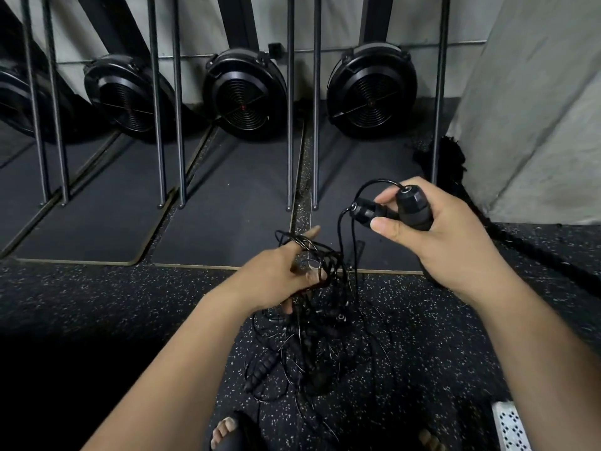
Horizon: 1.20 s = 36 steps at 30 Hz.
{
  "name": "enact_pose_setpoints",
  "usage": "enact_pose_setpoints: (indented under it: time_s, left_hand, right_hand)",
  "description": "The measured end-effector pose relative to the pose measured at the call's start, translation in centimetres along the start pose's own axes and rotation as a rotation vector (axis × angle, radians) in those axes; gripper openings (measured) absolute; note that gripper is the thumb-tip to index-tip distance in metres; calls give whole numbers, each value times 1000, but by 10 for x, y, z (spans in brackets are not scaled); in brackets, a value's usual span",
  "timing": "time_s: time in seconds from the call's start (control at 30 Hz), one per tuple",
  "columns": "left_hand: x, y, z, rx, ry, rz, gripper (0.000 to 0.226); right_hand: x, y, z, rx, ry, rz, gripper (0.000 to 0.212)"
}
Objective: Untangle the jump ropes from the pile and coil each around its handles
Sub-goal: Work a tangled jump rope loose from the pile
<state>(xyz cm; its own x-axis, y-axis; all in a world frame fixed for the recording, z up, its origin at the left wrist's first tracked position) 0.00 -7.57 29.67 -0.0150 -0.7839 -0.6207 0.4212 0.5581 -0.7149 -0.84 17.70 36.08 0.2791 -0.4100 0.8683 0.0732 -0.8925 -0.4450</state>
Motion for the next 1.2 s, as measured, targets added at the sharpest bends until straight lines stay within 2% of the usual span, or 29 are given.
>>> enact_pose_setpoints:
  time_s: [0.07, 0.2, 0.3, 0.33, 0.4, 0.53, 0.67, 0.73, 0.8, 0.93, 1.03, 1.1, 1.2]
  left_hand:
    - [-4, -1, -2, -69, 55, 13, 80]
    - [-11, -4, 2, -121, 108, 340, 71]
    - [-14, -9, 4, -144, 52, 541, 31]
    - [-12, -10, 3, -174, 21, 568, 24]
    - [-8, -14, 2, -267, 11, 610, 32]
    - [4, -20, 0, -457, -29, 753, 17]
    - [19, -41, 4, -673, -99, 975, 16]
    - [26, -50, 7, -748, -98, 994, 14]
    - [25, -53, 8, -747, -78, 945, 14]
    - [17, -50, 11, -639, -3, 863, 16]
    - [9, -50, 13, -564, 18, 796, 16]
    - [0, -46, 15, -492, 52, 760, 16]
    - [-8, -38, 16, -396, 84, 734, 15]
  right_hand:
    - [0, 0, 1, 4, 8, -10, 21]
    - [-3, -6, -1, -31, 22, 24, 21]
    - [-10, -8, -2, -63, 58, 84, 19]
    - [-14, -9, -2, -74, 74, 116, 19]
    - [-21, -11, -2, -80, 112, 163, 20]
    - [-37, -14, -1, -121, 193, 175, 18]
    - [-51, -20, 0, -248, 272, 214, 18]
    - [-52, -21, 0, -284, 291, 268, 18]
    - [-56, -18, 0, -248, 326, 311, 20]
    - [-63, -1, 2, -40, 407, 348, 30]
    - [-54, 12, 0, -54, 324, 320, 23]
    - [-46, 21, -1, -128, 306, 184, 17]
    - [-34, 36, -2, -145, 413, -306, 13]
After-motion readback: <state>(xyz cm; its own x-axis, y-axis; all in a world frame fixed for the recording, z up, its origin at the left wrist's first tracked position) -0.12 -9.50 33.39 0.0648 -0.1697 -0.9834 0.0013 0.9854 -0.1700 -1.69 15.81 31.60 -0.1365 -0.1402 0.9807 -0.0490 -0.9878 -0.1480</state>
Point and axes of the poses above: each hand's wrist, its own z-axis away from the middle knuckle, its own y-axis out of the palm, x = y × z, the point moved 3 cm from there along -z, towards the middle knuckle, and after that the axes turned 1 degree about -y, right-handed, at the moved point
